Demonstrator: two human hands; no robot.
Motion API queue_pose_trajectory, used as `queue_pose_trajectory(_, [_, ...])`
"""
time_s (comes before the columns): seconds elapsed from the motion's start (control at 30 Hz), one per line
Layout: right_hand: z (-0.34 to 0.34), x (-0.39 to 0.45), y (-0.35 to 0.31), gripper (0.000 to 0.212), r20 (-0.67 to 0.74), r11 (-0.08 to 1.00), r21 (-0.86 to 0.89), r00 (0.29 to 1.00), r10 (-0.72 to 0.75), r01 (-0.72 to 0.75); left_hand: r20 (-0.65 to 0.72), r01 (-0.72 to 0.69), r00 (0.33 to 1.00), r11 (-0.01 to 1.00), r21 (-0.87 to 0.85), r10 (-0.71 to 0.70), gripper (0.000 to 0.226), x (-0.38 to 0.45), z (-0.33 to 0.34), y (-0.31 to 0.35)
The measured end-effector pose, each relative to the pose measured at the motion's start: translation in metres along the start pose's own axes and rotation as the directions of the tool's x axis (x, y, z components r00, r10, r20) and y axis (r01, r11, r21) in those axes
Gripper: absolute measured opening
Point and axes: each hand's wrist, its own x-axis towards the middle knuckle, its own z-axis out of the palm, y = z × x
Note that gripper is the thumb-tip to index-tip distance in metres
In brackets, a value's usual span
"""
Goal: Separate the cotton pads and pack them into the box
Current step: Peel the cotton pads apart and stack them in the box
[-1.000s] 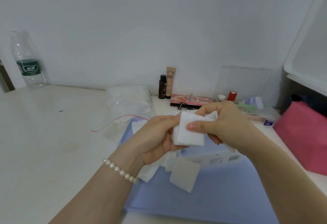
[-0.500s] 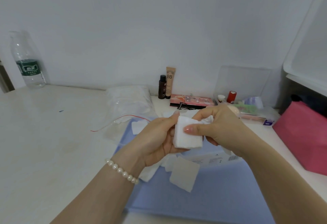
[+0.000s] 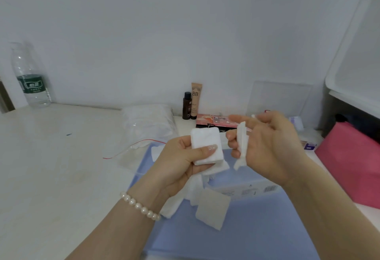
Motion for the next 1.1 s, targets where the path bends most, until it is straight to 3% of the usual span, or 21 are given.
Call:
queue_pose_trajectory(0.1, [0.0, 0.003, 0.006, 0.029, 0.012, 0.996, -0.084, 1.0, -0.011, 0.012, -0.043, -0.012, 0.999, 1.0, -0.018, 0.011, 0.038, -0.001, 0.003, 0.002])
queue_pose_trajectory(0.2, [0.001, 0.007, 0.012, 0.039, -0.036, 0.953, -0.286, 0.993, -0.111, 0.097, -0.055, -0.039, 0.998, 0.999, -0.031, 0.037, 0.028, -0.003, 0.004, 0.004])
queue_pose_trajectory(0.27, [0.0, 0.008, 0.014, 0.046, -0.062, 0.931, -0.331, 0.98, -0.186, 0.156, -0.078, -0.064, 0.995, 0.997, -0.033, 0.061, 0.023, -0.002, 0.004, 0.004])
queue_pose_trajectory(0.33, [0.001, 0.006, 0.012, 0.046, -0.052, 0.913, -0.34, 0.965, -0.257, 0.225, -0.104, -0.083, 0.991, 0.996, -0.033, 0.079, 0.023, -0.002, 0.003, 0.004])
queue_pose_trajectory(0.47, [0.009, -0.003, 0.008, 0.023, 0.042, 0.931, -0.208, 0.953, -0.299, 0.301, -0.111, -0.099, 0.989, 0.995, 0.018, 0.1, 0.027, -0.002, 0.003, 0.001])
queue_pose_trajectory(0.7, [0.014, 0.002, 0.028, 0.014, -0.009, 0.855, -0.403, 0.933, -0.36, 0.326, -0.007, -0.046, 0.999, 0.996, -0.075, 0.045, 0.033, -0.003, 0.011, 0.0])
queue_pose_trajectory(0.87, [0.014, 0.004, 0.031, 0.018, -0.042, 0.822, -0.463, 0.918, -0.395, 0.332, 0.046, 0.015, 0.999, 0.975, -0.221, -0.005, 0.033, -0.003, 0.011, 0.003])
queue_pose_trajectory(1.1, [0.014, 0.005, 0.031, 0.013, -0.07, 0.775, -0.552, 0.909, -0.412, 0.308, 0.073, 0.062, 0.996, 0.962, -0.265, -0.044, 0.046, -0.001, 0.012, -0.001])
